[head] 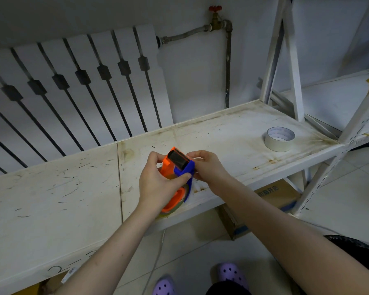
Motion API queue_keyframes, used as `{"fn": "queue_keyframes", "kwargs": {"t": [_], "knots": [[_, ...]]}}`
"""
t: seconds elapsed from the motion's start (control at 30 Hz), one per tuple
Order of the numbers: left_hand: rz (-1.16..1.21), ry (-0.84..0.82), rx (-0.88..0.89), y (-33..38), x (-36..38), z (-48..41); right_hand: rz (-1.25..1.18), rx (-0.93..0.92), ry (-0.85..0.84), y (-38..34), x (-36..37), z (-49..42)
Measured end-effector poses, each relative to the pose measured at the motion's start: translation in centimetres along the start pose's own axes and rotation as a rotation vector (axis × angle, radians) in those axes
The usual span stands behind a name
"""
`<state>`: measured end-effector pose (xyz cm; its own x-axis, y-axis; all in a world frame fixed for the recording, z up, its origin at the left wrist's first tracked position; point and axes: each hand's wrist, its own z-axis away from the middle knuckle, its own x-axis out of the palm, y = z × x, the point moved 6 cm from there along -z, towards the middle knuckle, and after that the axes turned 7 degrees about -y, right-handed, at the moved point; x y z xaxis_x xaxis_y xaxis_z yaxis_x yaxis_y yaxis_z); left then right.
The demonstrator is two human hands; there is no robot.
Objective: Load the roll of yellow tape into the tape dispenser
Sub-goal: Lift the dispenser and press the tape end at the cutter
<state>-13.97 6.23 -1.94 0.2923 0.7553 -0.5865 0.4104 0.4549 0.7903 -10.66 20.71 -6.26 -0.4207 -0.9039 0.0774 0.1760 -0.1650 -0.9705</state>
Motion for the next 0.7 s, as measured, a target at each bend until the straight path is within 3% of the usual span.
{"fn": "queue_keyframes", "kwargs": {"t": [0.37, 0.43, 0.5, 0.6, 0.7], "knots": [[0.08, -0.069, 0.023, -0.2, -0.6, 0.0, 0.048, 0.186, -0.17, 2.6, 0.9, -0.6], [0.102, -0.061, 0.012, -0.1, -1.1, 0.1, 0.173, 0.068, -0.093, 1.8, 0.2, -0.4], [0.106, -0.055, 0.006, -0.1, -1.3, 0.1, 0.242, -0.181, -0.037, -0.6, -0.2, 0.2], [0.101, -0.042, -0.005, 0.0, -1.2, -0.1, 0.249, -0.37, -0.296, -2.2, 2.0, 2.3], [0.128, -0.011, -0.035, 0.0, -1.1, -0.2, 0.198, -0.309, -0.395, 0.3, 2.7, 3.3]]}}
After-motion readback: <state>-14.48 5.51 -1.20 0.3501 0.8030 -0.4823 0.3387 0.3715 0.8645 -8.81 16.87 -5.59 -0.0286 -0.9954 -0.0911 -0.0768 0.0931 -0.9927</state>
